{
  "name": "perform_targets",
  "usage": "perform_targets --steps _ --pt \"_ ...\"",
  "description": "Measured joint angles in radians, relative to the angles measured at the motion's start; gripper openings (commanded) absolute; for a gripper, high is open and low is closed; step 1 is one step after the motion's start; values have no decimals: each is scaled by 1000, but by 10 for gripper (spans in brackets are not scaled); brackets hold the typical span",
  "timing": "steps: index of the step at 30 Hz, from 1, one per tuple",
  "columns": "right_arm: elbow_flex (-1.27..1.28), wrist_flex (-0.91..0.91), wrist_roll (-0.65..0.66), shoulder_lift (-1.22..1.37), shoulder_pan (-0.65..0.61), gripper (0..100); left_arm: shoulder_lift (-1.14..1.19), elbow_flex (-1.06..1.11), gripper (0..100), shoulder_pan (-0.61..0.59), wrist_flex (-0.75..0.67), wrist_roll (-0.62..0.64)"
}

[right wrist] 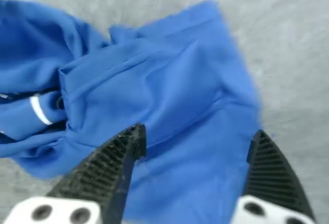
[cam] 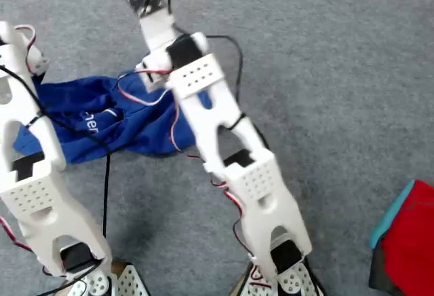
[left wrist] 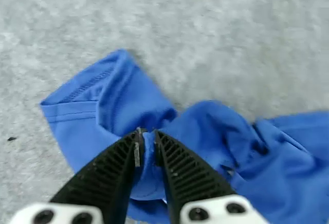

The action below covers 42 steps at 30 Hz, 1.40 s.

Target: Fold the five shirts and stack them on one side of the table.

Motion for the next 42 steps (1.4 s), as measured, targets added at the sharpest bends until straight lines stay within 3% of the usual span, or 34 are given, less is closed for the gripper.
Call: perform_targets --steps 4,9,12,18,22,27,34,42 --pt "-2 -5 -31 123 -28 295 3 74 19 -20 -17 0" --pt "-2 9 -32 229 -31 0 3 117 19 -20 -17 0" --pt "-9 61 -32 233 -31 58 3 129 19 -20 -21 0" --pt "-81 267 -32 236 -28 4 3 130 19 -20 -21 -8" --pt "-52 287 -32 224 17 4 3 130 19 -21 -21 -60" --pt "219 287 -11 51 63 5 3 130 19 -69 -21 -117" --pt "796 287 57 -364 80 5 3 130 19 -97 -21 -155" --pt "1358 287 325 -807 160 5 3 130 19 -95 58 -216"
